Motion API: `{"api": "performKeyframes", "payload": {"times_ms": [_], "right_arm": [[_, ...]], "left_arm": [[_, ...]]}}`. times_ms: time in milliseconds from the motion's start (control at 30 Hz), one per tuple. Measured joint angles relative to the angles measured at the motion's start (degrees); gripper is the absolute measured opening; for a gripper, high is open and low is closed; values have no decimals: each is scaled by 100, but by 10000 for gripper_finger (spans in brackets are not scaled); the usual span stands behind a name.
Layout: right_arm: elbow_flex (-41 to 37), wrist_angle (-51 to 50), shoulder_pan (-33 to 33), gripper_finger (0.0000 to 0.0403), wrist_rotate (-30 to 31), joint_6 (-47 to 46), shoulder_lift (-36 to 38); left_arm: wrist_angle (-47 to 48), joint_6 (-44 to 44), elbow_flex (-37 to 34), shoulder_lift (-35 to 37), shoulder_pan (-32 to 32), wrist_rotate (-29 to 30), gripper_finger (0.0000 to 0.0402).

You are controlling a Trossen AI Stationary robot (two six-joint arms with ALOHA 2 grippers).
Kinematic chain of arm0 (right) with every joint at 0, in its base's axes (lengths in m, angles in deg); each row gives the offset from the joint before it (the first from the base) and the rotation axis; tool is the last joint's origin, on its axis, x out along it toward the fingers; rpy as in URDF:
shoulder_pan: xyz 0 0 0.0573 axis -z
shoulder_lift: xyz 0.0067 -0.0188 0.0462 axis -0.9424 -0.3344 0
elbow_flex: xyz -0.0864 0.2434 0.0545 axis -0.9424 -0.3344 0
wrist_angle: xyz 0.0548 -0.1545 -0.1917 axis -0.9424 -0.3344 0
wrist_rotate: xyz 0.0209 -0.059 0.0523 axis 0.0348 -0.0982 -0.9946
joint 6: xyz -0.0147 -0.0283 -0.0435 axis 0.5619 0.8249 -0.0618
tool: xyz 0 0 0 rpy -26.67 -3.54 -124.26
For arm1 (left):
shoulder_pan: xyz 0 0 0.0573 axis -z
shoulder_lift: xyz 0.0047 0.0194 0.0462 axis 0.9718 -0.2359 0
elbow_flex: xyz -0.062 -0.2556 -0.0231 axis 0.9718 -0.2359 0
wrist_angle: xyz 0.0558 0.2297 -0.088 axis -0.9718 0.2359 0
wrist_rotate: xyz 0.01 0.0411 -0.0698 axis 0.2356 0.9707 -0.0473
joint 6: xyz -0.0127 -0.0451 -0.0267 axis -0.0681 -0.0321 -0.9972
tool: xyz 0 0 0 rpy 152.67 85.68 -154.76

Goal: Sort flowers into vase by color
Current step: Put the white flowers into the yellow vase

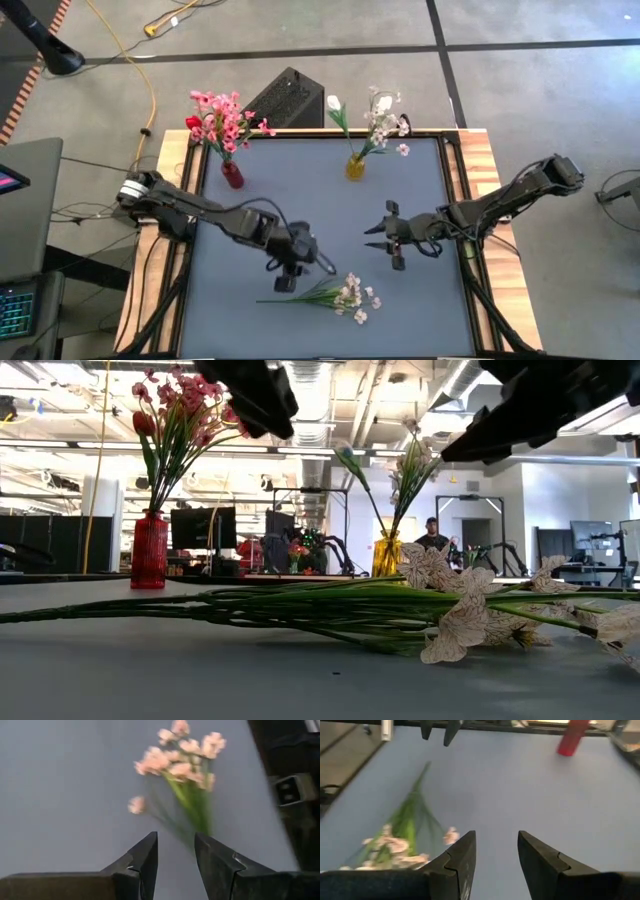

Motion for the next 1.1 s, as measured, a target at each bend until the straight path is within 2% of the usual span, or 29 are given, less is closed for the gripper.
{"api": "performKeyframes", "payload": {"times_ms": [200, 400, 533, 667, 900, 1100], "right_arm": [[0, -11, -342, 170, -352, -235, 0], [0, -22, -827, 170, -360, -389, 0], [0, -22, -1060, 170, -369, -391, 0], [0, -22, -1183, 170, -367, -391, -2], [0, -83, -1327, 170, -688, -384, -2], [0, -329, -1477, 170, -791, -387, -2]], "left_arm": [[-155, -1159, -1, -362, 763, 195, 117], [-298, -2062, -1, -943, 1435, 560, 117], [-255, -2523, -6, -1260, 1666, 773, 117], [-239, -2759, -6, -1571, 1769, 923, 117], [-321, -2927, -6, -1710, 1769, 1625, 109], [-260, -2828, 5, -1554, 1772, 1633, 94]]}}
